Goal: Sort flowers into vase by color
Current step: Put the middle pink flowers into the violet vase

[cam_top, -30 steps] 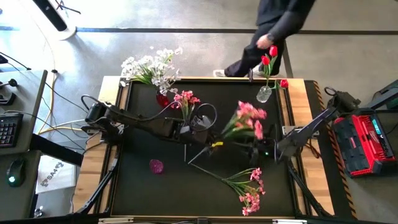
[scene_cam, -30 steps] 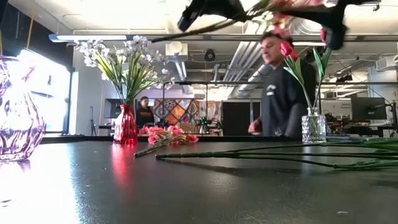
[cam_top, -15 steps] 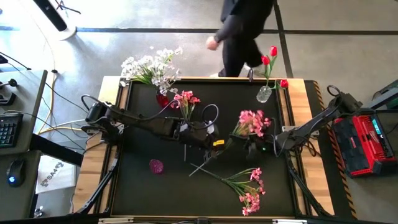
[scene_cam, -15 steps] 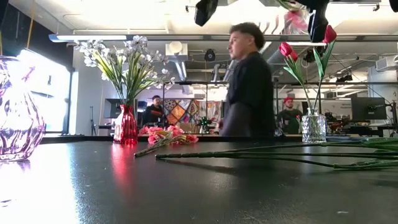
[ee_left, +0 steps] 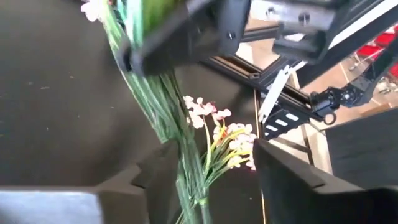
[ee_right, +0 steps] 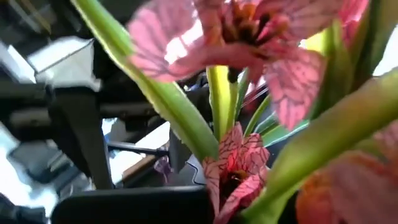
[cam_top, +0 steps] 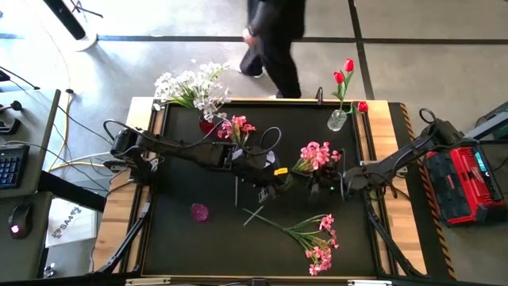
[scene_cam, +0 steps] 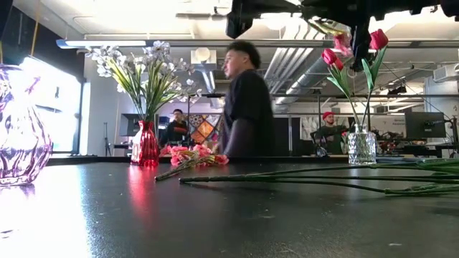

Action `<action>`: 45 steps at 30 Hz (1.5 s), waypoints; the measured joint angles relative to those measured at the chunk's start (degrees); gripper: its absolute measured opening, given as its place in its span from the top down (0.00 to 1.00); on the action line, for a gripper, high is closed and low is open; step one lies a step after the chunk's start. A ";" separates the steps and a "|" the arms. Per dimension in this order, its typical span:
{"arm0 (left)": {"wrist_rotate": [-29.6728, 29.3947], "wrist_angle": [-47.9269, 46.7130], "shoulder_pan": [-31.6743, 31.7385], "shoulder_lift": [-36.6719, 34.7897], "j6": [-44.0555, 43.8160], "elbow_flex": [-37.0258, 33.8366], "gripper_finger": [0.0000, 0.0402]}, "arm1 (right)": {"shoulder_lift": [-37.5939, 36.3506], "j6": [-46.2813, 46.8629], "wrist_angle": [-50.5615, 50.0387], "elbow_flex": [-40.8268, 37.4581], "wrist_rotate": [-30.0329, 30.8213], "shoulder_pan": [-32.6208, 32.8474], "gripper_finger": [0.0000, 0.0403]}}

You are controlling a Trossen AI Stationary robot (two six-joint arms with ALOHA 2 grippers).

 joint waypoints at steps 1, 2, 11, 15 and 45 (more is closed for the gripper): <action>0.13 0.02 0.35 0.00 -0.60 0.00 0.50 | 0.00 -0.77 -0.47 0.15 -1.02 -0.22 0.99; 0.50 0.05 0.71 0.00 -1.17 0.00 0.47 | 0.00 -1.68 -1.43 0.62 -1.94 -0.41 1.00; 2.61 0.52 2.72 -0.04 -1.81 0.01 0.39 | 0.02 -6.85 -13.48 8.32 -13.60 -2.15 1.00; 4.42 1.61 2.67 0.38 -1.42 0.04 0.39 | 0.02 -8.92 -18.13 12.70 -18.11 -3.89 1.00; 5.20 9.32 0.68 0.00 4.39 0.07 0.99 | -4.68 -7.57 -29.20 21.31 -32.01 -6.75 0.75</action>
